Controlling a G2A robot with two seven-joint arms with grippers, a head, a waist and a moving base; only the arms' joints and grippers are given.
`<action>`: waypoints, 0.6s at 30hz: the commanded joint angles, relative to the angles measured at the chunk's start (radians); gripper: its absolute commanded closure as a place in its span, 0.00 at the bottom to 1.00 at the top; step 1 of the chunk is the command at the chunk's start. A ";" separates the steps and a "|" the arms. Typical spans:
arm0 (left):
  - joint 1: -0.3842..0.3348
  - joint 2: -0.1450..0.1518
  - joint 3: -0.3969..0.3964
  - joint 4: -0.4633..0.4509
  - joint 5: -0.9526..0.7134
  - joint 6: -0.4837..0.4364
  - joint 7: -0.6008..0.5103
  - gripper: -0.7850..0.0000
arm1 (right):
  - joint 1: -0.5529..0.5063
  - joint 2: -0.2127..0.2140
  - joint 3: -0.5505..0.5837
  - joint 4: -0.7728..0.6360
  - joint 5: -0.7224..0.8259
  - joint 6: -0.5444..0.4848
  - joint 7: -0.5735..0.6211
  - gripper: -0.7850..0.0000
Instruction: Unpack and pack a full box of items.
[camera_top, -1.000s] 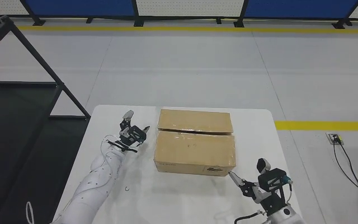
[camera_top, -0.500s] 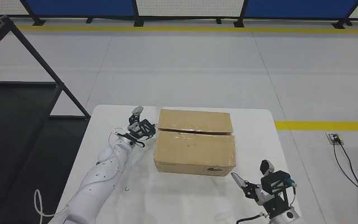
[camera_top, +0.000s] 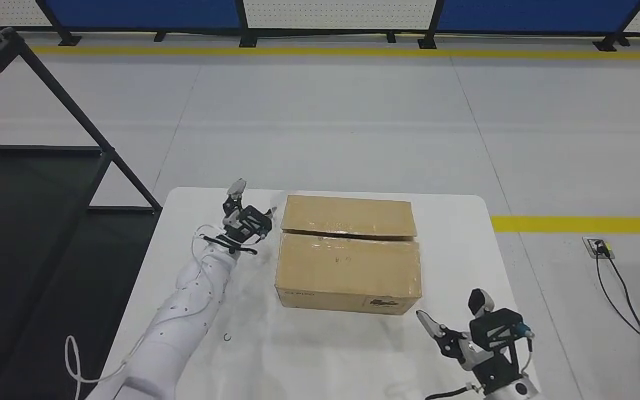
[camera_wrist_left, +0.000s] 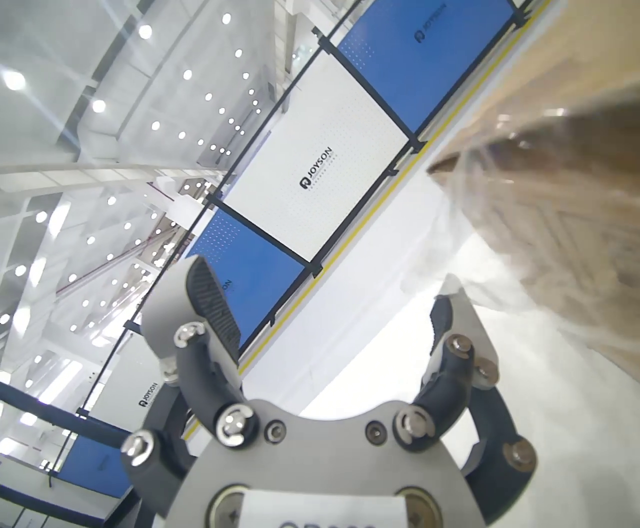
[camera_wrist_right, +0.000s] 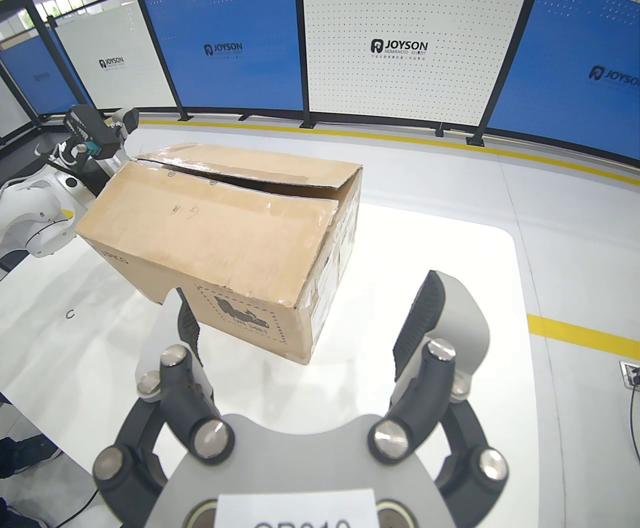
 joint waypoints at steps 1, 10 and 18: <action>0.002 0.001 -0.012 -0.003 -0.023 0.019 0.021 0.00 | 0.003 0.000 -0.002 0.000 -0.001 -0.002 0.002 0.00; 0.024 0.010 -0.041 -0.031 -0.056 0.076 0.073 0.00 | 0.006 -0.001 -0.005 0.001 -0.004 -0.008 0.000 0.00; 0.061 0.024 -0.076 -0.062 -0.092 0.113 0.102 0.00 | -0.001 -0.002 -0.007 0.003 -0.006 -0.009 -0.013 0.00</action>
